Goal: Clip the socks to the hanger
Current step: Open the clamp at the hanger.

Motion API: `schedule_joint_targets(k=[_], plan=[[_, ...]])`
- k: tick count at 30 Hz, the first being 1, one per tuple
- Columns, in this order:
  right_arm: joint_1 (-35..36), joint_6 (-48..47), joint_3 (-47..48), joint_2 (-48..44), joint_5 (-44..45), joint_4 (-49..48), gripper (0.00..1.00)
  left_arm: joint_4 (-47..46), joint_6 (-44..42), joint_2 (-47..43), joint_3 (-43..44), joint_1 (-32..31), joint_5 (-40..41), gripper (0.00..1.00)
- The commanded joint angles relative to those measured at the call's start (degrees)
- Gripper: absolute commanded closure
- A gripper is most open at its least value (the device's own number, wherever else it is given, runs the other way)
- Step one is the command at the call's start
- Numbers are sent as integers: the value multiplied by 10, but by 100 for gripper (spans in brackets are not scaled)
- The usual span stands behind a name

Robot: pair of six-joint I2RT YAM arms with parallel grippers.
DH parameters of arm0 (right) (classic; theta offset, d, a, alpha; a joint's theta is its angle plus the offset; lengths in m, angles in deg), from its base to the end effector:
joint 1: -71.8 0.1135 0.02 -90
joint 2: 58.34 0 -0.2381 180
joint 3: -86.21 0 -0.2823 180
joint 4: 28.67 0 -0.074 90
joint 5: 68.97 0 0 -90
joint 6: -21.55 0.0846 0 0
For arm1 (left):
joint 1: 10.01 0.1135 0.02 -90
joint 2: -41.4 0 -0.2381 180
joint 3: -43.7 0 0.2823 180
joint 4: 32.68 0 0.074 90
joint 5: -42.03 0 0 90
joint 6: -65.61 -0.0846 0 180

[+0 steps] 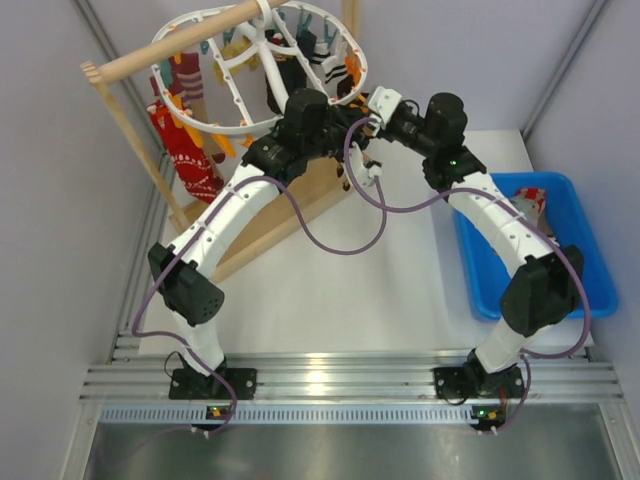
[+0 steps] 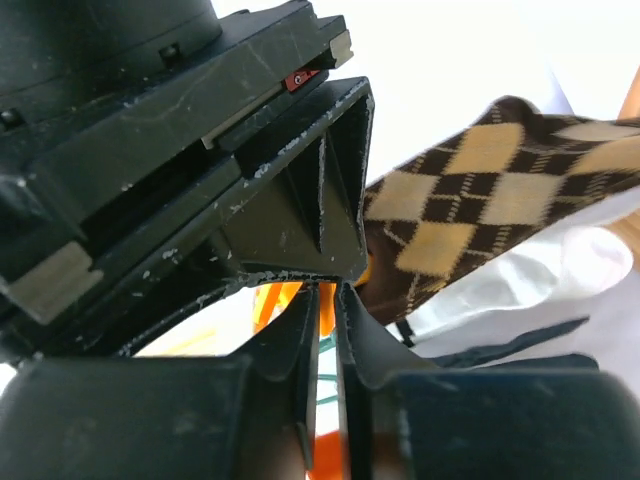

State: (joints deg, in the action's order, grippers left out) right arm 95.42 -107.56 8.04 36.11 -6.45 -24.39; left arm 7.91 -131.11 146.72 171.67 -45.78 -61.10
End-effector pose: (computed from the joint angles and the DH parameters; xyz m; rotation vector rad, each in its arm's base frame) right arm 0.4125 0.2230 0.3952 -1.0937 1.0622 0.1477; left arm 0.3881 -0.3033 0.4037 1.8681 0.4647 0.6300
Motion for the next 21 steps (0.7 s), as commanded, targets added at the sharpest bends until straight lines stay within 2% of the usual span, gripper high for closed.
schedule_joint_targets(k=[1, 4, 6, 7, 9, 11, 16, 21], plan=[[25, 11, -15, -33, -88, 32, 100, -88, -5, 16, 16, 16, 65, 92], [25, 11, -18, -34, -89, 29, 100, -94, -2, 11, 9, 16, 60, 100], [25, 12, -21, -34, -88, 25, 100, -111, 1, 8, -1, 16, 55, 100], [25, 13, -21, -33, -86, 25, 100, -117, 4, 0, -13, 16, 44, 92], [24, 10, -23, -31, -87, 26, 100, -138, 13, -10, -28, 16, 32, 69], [24, 10, -25, -32, -89, 25, 100, -143, 9, -17, -38, 12, 33, 57], [24, 18, -27, -31, -89, 22, 100, -143, 0, -25, -38, 8, 41, 52], [15, 54, -25, -25, -97, 8, 100, -143, -12, -49, -67, 4, 13, 50]])
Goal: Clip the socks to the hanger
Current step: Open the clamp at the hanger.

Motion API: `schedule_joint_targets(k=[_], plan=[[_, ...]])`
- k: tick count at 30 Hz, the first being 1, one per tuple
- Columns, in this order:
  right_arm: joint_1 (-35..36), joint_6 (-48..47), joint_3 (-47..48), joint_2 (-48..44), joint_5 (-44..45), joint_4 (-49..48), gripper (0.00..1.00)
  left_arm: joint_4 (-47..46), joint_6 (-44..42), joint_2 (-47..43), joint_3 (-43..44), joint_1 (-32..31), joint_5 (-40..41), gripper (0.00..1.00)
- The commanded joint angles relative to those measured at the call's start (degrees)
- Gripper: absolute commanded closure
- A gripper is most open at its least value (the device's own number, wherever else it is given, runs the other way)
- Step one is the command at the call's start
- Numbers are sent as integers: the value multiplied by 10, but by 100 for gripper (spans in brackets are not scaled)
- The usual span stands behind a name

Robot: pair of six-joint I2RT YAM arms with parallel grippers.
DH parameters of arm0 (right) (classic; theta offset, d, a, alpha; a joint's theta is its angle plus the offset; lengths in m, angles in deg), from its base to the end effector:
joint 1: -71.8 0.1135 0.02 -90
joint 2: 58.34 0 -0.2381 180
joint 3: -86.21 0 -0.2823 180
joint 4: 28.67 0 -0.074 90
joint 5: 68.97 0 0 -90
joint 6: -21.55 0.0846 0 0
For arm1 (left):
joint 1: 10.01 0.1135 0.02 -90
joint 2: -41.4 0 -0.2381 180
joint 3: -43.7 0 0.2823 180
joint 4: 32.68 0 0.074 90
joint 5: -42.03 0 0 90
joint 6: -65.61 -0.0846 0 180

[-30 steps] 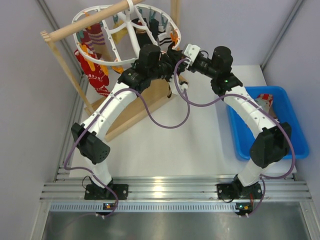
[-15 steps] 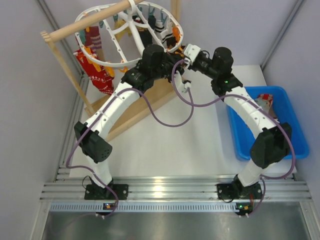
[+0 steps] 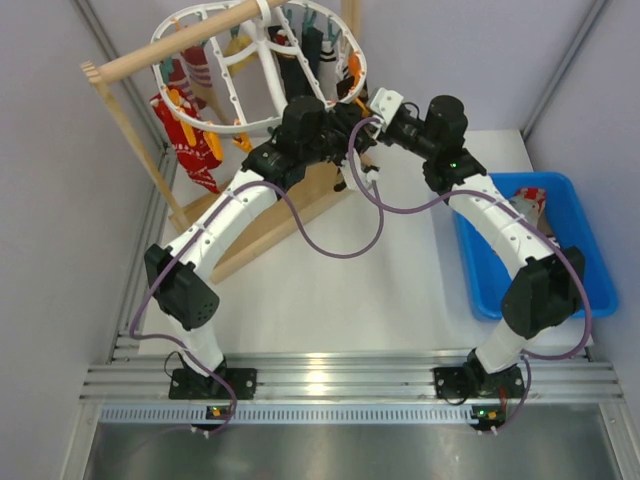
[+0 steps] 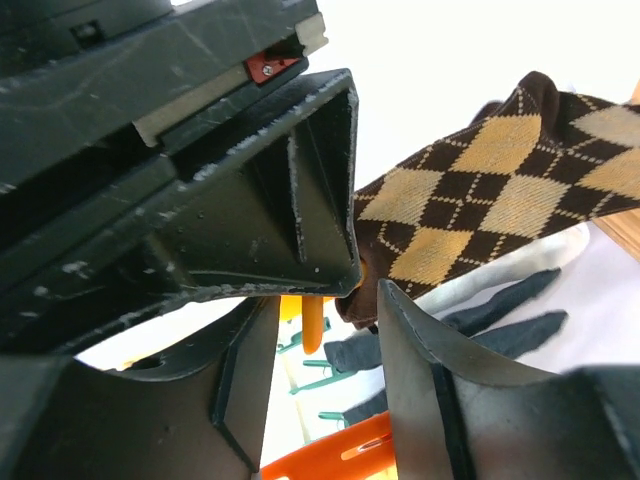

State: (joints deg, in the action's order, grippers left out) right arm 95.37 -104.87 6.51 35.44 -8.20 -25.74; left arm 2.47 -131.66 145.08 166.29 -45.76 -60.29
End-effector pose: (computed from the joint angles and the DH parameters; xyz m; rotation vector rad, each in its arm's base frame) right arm 0.4085 0.2233 0.3924 -1.0841 1.0649 0.2050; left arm 0.3902 -0.3031 0.3925 1.8459 0.4555 0.6649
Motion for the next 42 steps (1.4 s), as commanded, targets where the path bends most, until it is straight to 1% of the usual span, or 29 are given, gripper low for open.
schedule_joint_targets(k=[1, 5, 9, 12, 19, 22, 27, 32, 34, 35, 42], plan=[[12, 34, -4, -17, -85, 21, 100, -86, -10, -44, -19, 3, 4, 51], [7, 47, 2, -11, -86, 16, 100, -75, -22, -64, -37, -6, 0, 51], [6, 48, -4, -16, -86, 13, 100, -75, -23, -61, -24, -11, 24, 50], [5, 48, -8, -18, -85, 12, 100, -75, -20, -63, -18, -14, 18, 48], [7, 44, -19, -26, -83, 3, 100, -94, -8, -58, -5, -18, 26, 37], [7, 48, -22, -22, -71, -7, 100, -97, -7, -67, -7, -18, 21, 37], [0, 67, -15, -16, -61, -21, 100, -56, -12, -86, -13, -17, 15, 36], [-6, 95, -12, -15, -69, -32, 100, -53, -19, -98, -30, -18, 13, 36], [-11, 112, -8, -13, -79, -31, 100, -51, -20, -99, -31, -18, 11, 34], [-12, 113, -8, -13, -81, -31, 100, -51, -19, -99, -31, -18, 11, 32], [-12, 85, -18, -20, -86, -35, 100, -46, -21, -87, -17, -18, 5, 31]])
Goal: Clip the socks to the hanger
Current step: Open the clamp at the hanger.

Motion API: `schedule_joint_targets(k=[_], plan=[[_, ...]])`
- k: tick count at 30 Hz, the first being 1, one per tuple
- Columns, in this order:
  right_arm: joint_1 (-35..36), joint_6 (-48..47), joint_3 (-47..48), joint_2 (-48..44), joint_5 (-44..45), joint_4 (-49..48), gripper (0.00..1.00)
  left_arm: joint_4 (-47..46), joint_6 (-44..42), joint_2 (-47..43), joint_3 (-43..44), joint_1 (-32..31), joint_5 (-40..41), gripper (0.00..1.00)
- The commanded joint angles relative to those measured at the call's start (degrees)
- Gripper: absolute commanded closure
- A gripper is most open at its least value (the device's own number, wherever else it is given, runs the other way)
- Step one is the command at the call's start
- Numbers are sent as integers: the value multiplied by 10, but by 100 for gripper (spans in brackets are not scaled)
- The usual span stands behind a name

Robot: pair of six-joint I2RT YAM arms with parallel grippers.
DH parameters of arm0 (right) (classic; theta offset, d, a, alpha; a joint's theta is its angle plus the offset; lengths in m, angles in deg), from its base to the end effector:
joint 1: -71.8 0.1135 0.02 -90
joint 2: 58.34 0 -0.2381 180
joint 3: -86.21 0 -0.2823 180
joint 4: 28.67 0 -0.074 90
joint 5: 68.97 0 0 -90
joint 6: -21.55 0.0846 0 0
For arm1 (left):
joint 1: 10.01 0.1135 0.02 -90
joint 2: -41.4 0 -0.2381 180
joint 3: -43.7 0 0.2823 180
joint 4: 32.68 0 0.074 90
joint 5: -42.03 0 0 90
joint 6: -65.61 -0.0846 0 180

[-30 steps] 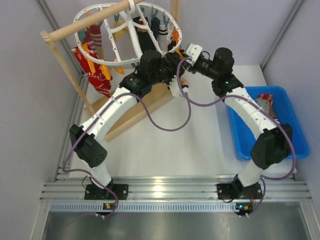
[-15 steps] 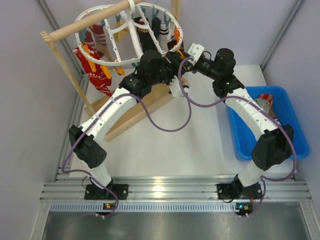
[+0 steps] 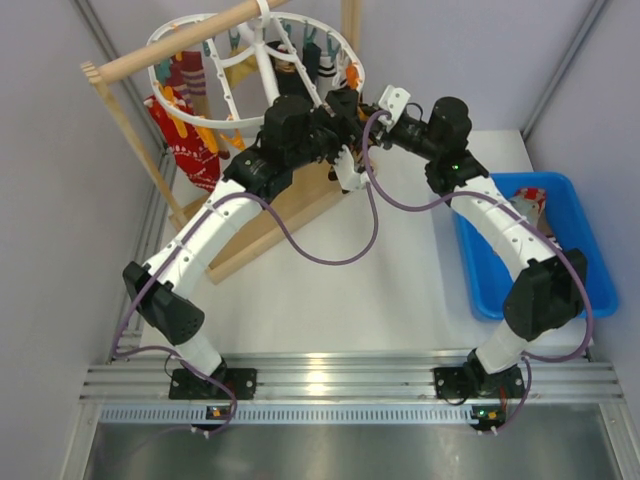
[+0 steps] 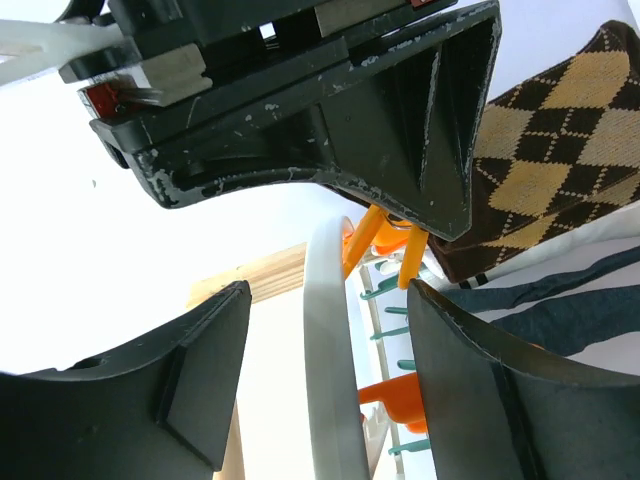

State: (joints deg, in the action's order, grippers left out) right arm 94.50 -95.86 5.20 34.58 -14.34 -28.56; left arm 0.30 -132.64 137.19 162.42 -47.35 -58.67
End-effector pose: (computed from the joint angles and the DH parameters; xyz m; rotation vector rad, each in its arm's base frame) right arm 0.4009 0.2208 0.3960 -1.0507 1.0676 0.3855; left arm 0.3552 -0.2907 0.4330 1.7579 0.3967 0.7366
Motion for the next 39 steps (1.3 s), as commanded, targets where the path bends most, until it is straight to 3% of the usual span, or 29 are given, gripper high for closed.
schedule_joint_targets(k=[1, 17, 34, 37, 39], plan=[[-3, -7, -8, -13, -23, -11, 100, -18, -11, -2, 31, -2, -11, 31], [12, -85, -30, -33, -5, 0, 100, 51, -35, 50, 80, -1, -2, 36], [31, -159, -74, -43, 33, -37, 100, 17, -25, 113, 118, 6, 59, 43], [31, -158, -81, -48, 34, -49, 100, 22, -22, 117, 124, 8, 73, 48], [34, -157, -84, -49, 34, -53, 100, 33, -21, 120, 132, 9, 76, 59]])
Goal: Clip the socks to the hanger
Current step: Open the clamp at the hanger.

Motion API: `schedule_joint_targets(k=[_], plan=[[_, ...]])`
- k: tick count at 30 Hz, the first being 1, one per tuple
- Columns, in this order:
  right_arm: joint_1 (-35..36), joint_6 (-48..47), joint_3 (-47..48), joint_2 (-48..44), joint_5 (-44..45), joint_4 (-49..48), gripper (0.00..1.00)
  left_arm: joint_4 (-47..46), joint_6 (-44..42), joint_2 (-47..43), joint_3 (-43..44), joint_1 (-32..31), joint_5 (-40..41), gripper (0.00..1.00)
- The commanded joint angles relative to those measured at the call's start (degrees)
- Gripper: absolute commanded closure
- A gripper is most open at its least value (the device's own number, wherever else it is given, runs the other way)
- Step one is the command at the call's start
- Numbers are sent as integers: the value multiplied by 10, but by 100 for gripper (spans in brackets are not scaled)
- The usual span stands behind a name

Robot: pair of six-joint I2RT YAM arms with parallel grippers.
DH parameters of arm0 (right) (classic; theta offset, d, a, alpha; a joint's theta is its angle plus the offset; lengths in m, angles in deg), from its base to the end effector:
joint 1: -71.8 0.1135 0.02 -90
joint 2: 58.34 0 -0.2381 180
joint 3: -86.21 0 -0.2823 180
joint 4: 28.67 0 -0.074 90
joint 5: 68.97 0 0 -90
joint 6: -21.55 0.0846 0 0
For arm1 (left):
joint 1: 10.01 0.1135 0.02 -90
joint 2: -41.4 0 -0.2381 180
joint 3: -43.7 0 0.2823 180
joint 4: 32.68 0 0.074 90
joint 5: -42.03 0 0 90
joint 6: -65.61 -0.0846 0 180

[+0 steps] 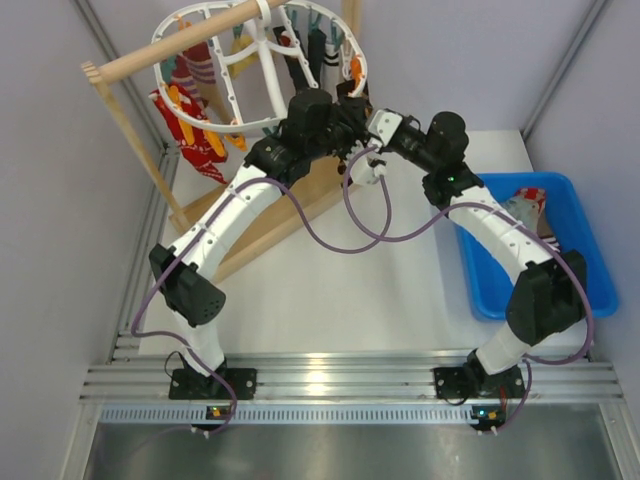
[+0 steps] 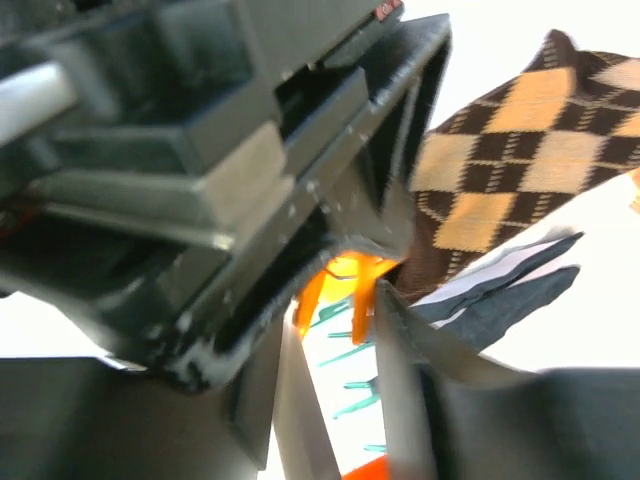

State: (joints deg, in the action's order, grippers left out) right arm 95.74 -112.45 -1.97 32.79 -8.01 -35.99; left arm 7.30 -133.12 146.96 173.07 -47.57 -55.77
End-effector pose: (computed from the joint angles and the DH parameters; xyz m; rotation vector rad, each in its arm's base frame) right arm 0.3978 0.2216 0.3756 -1.1192 0.9205 0.0759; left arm 0.3844 -0.3101 0.4129 1.8595 0.4610 0.7303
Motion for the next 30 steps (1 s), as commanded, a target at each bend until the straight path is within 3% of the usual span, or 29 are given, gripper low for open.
schedule_joint_targets(k=[1, 3, 7, 17, 18, 19, 22, 27, 30], plan=[[22, 11, -14, -32, -30, 15, 100, -34, -15, 24, 26, 10, 47, 64], [22, 13, -16, -33, -31, 13, 100, -31, -14, 25, 25, 10, 52, 72], [21, 16, -19, -34, -30, 6, 100, -23, -13, 22, 23, 10, 48, 99], [16, 18, -23, -32, -25, 9, 100, -34, -3, 8, 4, 10, 29, 100], [16, 16, -23, -32, -25, 10, 96, -34, -3, 9, 3, 11, 28, 100], [15, 16, -23, -31, -23, 12, 80, -35, -3, 8, 2, 12, 25, 100], [11, 17, -23, -30, -22, 17, 63, -39, -3, 4, 1, 11, 24, 100], [1, 28, -26, -27, -20, 18, 40, -44, -7, -4, -12, 12, 25, 100], [-13, 43, -26, -27, -23, 20, 33, -48, -10, -7, -16, 13, 21, 100]])
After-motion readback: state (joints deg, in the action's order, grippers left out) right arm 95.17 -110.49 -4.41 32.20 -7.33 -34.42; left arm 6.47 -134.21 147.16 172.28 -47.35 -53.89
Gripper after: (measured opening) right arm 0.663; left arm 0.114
